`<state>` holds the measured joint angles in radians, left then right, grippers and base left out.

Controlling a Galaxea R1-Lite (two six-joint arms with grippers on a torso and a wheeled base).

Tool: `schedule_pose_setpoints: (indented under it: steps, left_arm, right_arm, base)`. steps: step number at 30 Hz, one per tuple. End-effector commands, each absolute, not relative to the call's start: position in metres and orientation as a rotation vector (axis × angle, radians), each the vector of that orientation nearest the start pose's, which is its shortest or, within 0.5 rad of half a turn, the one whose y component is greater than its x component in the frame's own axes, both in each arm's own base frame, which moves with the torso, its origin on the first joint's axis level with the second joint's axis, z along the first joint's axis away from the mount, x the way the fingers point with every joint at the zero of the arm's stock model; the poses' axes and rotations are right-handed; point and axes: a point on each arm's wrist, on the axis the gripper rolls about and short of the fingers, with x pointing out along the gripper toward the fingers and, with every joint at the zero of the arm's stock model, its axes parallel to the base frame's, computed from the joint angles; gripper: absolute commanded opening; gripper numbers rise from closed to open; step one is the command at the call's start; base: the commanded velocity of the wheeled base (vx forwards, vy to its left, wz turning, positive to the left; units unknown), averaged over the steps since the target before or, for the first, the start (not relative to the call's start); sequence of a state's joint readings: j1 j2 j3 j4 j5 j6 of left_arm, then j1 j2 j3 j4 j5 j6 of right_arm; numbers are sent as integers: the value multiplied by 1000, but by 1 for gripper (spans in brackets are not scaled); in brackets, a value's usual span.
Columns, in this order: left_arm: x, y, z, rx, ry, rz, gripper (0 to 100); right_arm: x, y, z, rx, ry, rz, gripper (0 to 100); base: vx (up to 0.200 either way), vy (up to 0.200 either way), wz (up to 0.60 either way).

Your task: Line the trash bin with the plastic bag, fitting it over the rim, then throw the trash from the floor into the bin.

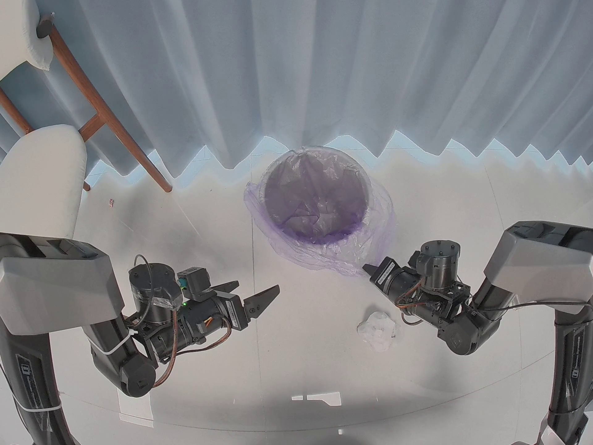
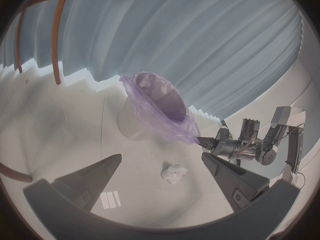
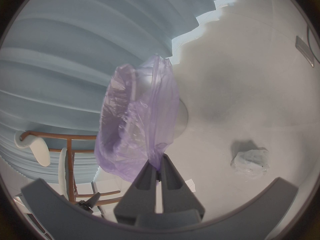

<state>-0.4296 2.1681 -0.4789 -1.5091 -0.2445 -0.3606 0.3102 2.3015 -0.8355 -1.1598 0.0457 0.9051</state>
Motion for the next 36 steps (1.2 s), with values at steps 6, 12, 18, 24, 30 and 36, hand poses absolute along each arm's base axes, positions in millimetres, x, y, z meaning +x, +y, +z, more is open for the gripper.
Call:
schedule_pose_setpoints:
  steps: [6,12,18,24,30,36]
  left_arm:
    - [294,-141,39,-325,324,-628,100]
    - [295,-141,38,-341,331,-625,100]
    - [292,-147,38,-433,367,-628,100]
    - [293,-148,51,-487,338,-631,100]
    - [327,-144,74,-473,220,-609,100]
    - [372,-140,89,-384,342,-524,100]
  right_arm:
    - [398,127,-26,835,375,168,0]
    - [401,130,-43,855,310,196,0]
    - [402,140,-49,896,239,262,0]
    - [399,152,-46,984,253,284,0]
    - [400,154,-48,981,251,288,0]
    - [403,154,-51,982,247,287,0]
  base:
    - [0,0,0]
    - [0,0,0]
    - [0,0,0]
    - [0,0,0]
    - [0,0,0]
    - [0,0,0]
